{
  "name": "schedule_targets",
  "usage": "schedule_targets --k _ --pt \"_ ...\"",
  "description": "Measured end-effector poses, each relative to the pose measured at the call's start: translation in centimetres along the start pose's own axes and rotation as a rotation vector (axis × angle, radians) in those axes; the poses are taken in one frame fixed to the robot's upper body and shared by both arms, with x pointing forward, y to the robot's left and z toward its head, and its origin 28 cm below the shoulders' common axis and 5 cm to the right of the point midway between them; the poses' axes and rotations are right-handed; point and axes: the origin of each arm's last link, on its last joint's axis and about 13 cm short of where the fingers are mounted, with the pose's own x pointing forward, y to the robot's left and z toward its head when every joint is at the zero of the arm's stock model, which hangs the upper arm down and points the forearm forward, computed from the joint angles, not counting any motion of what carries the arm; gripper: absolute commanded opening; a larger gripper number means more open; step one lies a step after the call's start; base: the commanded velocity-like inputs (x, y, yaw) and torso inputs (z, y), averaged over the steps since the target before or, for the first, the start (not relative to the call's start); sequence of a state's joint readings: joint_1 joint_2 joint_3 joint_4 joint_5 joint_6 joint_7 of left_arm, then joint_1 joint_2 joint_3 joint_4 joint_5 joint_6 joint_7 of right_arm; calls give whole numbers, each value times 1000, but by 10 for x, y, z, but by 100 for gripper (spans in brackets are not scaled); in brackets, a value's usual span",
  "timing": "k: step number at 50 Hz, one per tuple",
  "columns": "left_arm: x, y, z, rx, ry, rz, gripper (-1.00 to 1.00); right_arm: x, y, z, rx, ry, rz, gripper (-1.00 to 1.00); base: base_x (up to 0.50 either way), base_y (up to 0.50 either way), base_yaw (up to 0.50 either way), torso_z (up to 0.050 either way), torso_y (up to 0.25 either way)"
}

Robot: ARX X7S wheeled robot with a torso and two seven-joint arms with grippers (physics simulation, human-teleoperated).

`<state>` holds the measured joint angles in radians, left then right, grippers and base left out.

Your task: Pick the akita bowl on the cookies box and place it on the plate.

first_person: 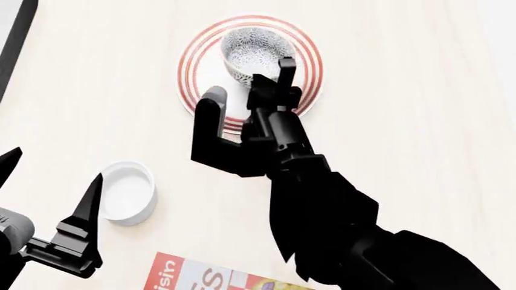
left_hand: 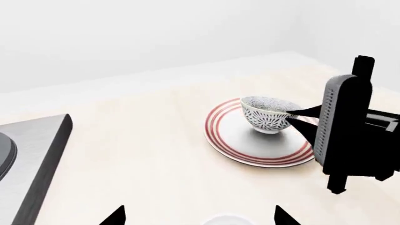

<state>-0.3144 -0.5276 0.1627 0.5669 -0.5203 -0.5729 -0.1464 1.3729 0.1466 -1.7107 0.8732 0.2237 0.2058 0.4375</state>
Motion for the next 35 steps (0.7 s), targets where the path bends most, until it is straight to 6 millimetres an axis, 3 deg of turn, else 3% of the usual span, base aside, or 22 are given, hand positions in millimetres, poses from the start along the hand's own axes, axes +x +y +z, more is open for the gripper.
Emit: schedule_targets --k 21,22,35 --pt "0 0 0 0 1 2 100 0 3 1 -46 -22 -11 -100 0 0 0 0 -2" --pt "0 0 0 0 1 2 100 0 3 1 -45 -22 -12 100 0 0 0 0 -11" --pt "0 0 0 1 0 2 100 -3 5 2 -54 -19 -27 100 0 0 0 0 -2"
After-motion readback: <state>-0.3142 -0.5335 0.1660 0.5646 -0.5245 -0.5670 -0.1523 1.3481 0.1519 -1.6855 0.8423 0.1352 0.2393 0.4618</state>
